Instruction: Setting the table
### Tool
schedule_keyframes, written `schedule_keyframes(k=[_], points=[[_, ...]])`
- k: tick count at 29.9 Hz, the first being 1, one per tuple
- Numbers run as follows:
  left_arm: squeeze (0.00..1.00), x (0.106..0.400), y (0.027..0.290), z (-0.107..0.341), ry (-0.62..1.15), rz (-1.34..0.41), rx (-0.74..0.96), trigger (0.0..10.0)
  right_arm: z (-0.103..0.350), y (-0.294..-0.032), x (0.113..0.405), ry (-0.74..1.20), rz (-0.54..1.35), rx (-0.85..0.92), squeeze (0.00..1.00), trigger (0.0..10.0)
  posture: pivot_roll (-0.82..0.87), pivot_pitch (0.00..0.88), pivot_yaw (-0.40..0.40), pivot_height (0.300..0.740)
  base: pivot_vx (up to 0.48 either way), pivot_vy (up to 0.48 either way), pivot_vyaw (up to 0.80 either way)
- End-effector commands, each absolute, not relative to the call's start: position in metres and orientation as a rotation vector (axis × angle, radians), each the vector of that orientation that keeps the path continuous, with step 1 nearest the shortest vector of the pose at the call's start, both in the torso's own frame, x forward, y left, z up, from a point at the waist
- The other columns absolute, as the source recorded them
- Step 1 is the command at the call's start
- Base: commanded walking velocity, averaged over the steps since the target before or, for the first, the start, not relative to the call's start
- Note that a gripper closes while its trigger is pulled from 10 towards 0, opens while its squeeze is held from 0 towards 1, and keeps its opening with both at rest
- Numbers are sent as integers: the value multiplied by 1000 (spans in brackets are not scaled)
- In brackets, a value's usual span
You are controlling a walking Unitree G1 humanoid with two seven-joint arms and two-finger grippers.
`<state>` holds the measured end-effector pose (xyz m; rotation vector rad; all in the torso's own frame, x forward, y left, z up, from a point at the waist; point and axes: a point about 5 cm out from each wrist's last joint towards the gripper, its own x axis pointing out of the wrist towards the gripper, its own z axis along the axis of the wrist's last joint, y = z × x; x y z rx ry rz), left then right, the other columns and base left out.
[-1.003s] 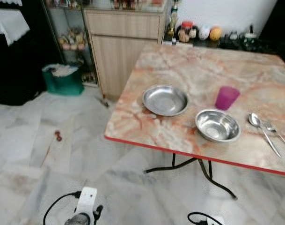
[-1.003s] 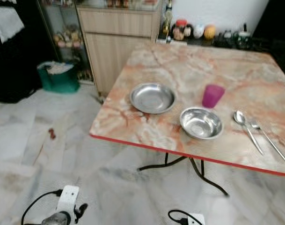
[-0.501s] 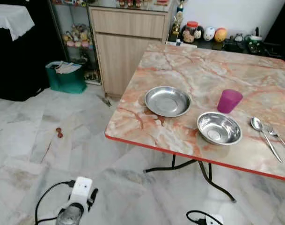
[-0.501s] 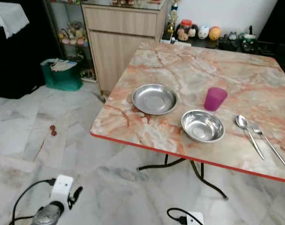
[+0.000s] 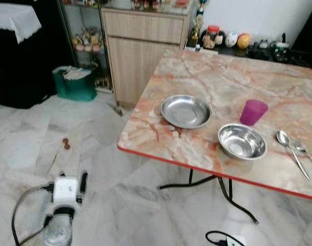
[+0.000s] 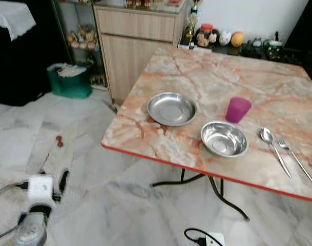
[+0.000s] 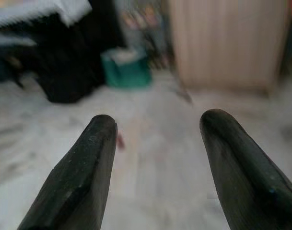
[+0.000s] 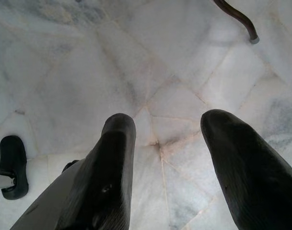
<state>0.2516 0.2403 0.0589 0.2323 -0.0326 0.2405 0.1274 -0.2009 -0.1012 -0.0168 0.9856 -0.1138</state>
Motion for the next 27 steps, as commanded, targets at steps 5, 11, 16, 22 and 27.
schedule_keyframes(k=[5, 11, 16, 22, 27], points=[[0, 295, 196, 127, -240, 44, 185, 10000, -100, -205, 128, 977, -135, -13, 0, 10000, 128, 0, -76, 731, 0, 0, 0], [0, 303, 143, 140, -255, -166, 106, 10000, -100, -205, 129, 971, -141, -12, 0, 10000, 121, 0, -76, 731, 0, 0, 0], [0, 300, 124, 136, -209, -184, 26, 10000, -100, -205, 128, 978, -154, -7, 0, 10000, 113, 0, -76, 731, 0, 0, 0], [0, 296, 131, 136, -195, -177, 36, 10000, -101, -205, 127, 981, -155, -15, 0, 10000, 121, 0, -78, 731, 0, 0, -501], [0, 296, 141, 137, -188, -166, 53, 10000, -101, -206, 127, 981, -151, -22, 0, 10000, 128, 0, -79, 731, 0, 0, -744]])
